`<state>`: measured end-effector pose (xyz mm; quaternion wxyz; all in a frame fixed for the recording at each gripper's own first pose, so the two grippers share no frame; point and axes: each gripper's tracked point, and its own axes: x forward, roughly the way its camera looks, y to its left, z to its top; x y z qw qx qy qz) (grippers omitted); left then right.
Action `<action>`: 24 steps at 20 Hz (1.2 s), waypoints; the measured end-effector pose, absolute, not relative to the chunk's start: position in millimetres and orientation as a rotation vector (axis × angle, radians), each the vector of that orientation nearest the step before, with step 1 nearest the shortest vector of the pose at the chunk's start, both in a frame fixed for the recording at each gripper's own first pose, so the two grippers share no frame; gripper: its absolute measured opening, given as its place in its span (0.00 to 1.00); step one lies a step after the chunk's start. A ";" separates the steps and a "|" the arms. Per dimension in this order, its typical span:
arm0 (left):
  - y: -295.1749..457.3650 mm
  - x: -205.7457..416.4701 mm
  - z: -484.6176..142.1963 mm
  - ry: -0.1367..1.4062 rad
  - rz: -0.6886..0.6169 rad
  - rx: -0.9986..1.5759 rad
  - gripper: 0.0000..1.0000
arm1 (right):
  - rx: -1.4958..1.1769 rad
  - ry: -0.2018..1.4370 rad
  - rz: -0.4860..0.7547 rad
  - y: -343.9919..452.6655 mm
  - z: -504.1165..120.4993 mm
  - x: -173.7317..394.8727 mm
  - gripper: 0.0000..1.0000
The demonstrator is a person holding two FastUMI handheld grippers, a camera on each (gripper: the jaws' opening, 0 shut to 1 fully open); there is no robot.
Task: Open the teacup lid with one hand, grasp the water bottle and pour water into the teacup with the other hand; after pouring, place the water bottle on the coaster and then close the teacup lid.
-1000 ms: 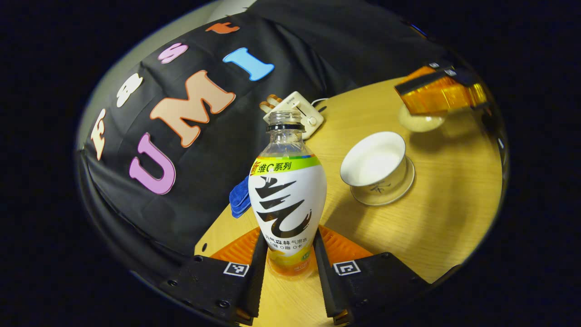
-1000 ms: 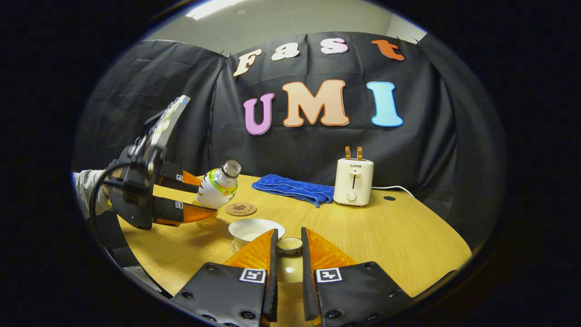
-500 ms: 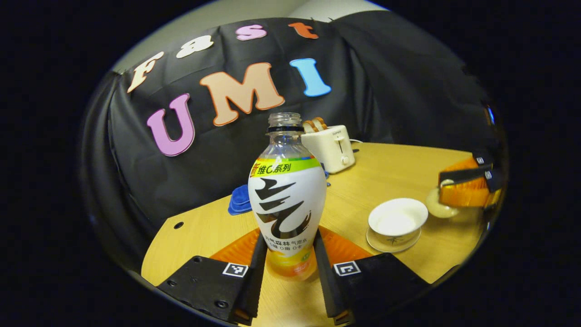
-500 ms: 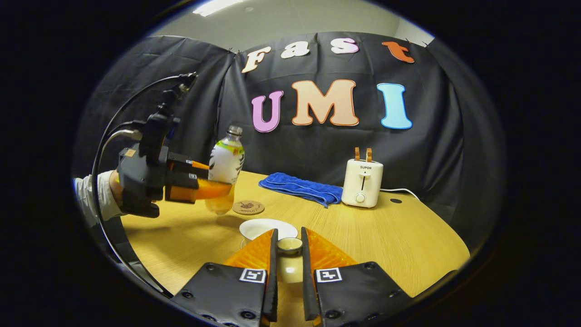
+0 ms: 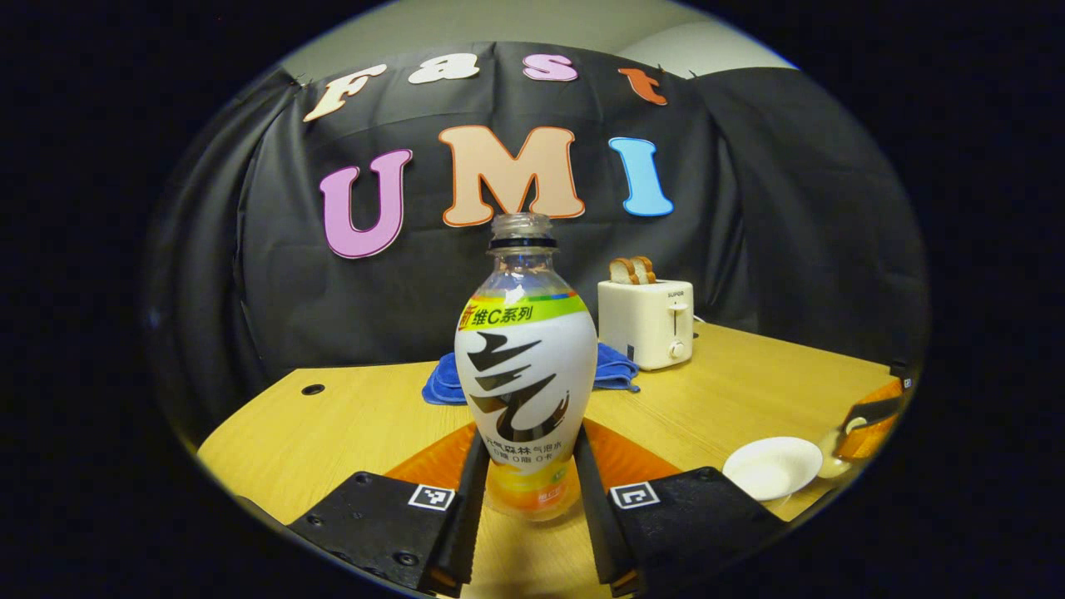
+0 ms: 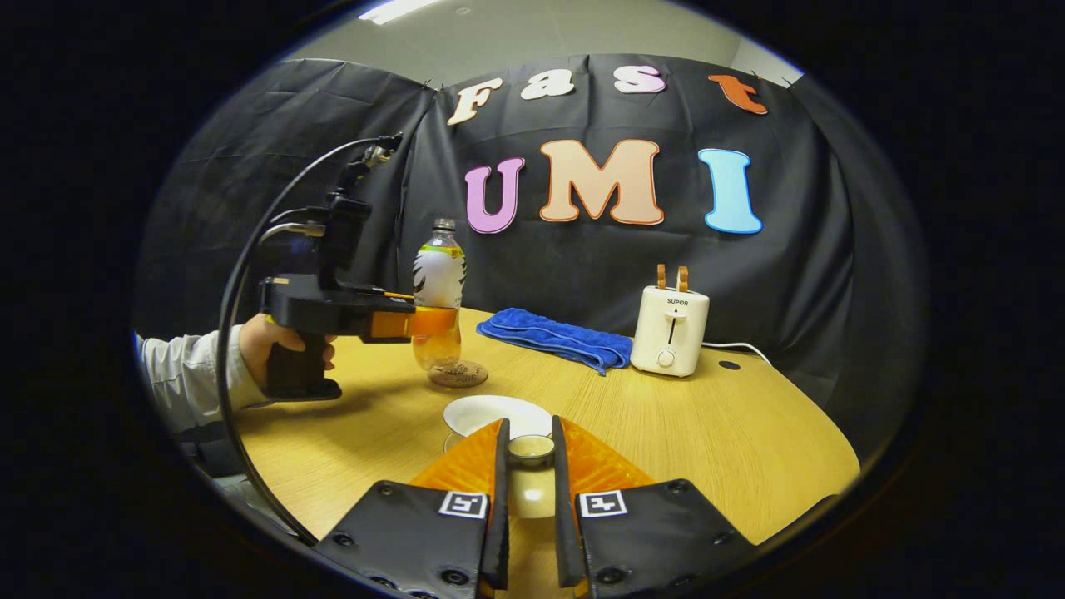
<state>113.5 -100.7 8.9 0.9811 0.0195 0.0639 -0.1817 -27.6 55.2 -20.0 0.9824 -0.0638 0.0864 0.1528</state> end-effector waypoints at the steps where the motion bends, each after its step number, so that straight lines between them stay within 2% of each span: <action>1: -99.7 119.3 10.1 0.119 -0.358 0.027 0.53 | -0.131 0.176 0.304 53.3 -21.3 -28.3 0.26; 10: -106.4 145.6 -18.8 0.152 -0.340 -0.017 0.52 | -0.121 0.204 0.271 37.2 -29.7 -25.3 0.26; 19: -105.8 145.0 -25.1 0.158 -0.335 -0.031 0.65 | -0.112 0.205 0.278 40.2 -29.2 -23.9 0.26; 24: -103.9 142.5 -29.0 0.175 -0.327 -0.031 0.66 | -0.103 0.199 0.291 47.5 -26.1 -21.6 0.25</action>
